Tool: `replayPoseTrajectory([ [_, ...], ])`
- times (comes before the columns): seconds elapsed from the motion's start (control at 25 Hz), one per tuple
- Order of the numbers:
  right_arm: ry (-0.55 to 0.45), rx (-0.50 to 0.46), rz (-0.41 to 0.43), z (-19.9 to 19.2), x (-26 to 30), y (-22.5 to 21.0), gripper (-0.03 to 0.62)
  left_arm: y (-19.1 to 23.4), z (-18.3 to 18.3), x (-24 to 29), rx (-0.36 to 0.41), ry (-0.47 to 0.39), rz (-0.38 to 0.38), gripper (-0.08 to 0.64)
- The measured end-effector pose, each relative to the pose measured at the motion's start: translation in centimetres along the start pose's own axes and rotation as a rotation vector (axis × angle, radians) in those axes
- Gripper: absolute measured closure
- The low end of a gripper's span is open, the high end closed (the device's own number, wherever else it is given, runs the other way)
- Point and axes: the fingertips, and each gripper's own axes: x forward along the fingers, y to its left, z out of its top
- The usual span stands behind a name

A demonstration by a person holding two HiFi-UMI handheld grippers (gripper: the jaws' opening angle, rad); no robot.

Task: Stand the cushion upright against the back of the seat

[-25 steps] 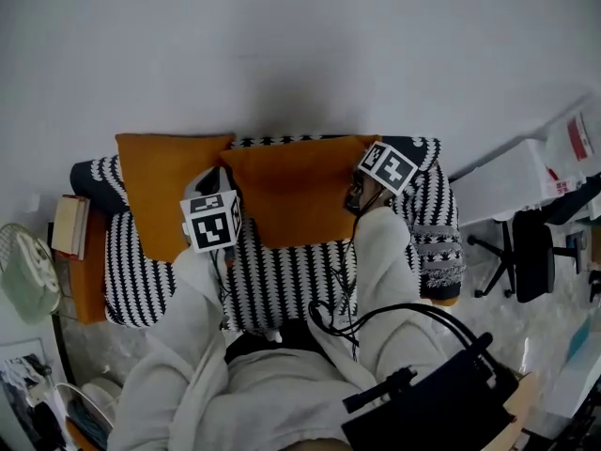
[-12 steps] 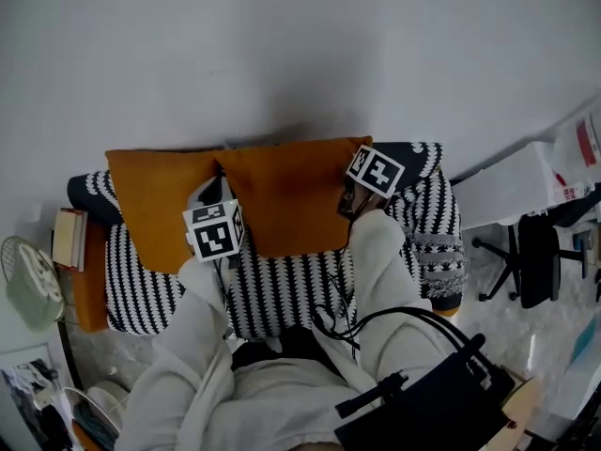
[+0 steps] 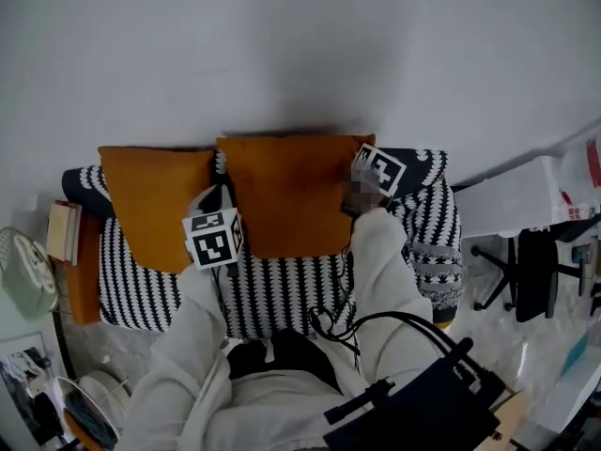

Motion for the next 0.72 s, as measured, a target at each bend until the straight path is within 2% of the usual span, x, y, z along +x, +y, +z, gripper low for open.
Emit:
replayPoseTrajectory([
  [0.4, -0.02, -0.006, -0.016, 0.8, 2.8, 0.4, 0.513, 0.5, -1.1, 1.2, -0.029, 0.036, 0.009, 0.555],
  [0.72, -0.019, 0.01, 0.019, 1.1, 3.3, 0.6, 0.511, 0.5, -1.4, 1.9, -0.046, 0.044, -0.01, 0.555],
])
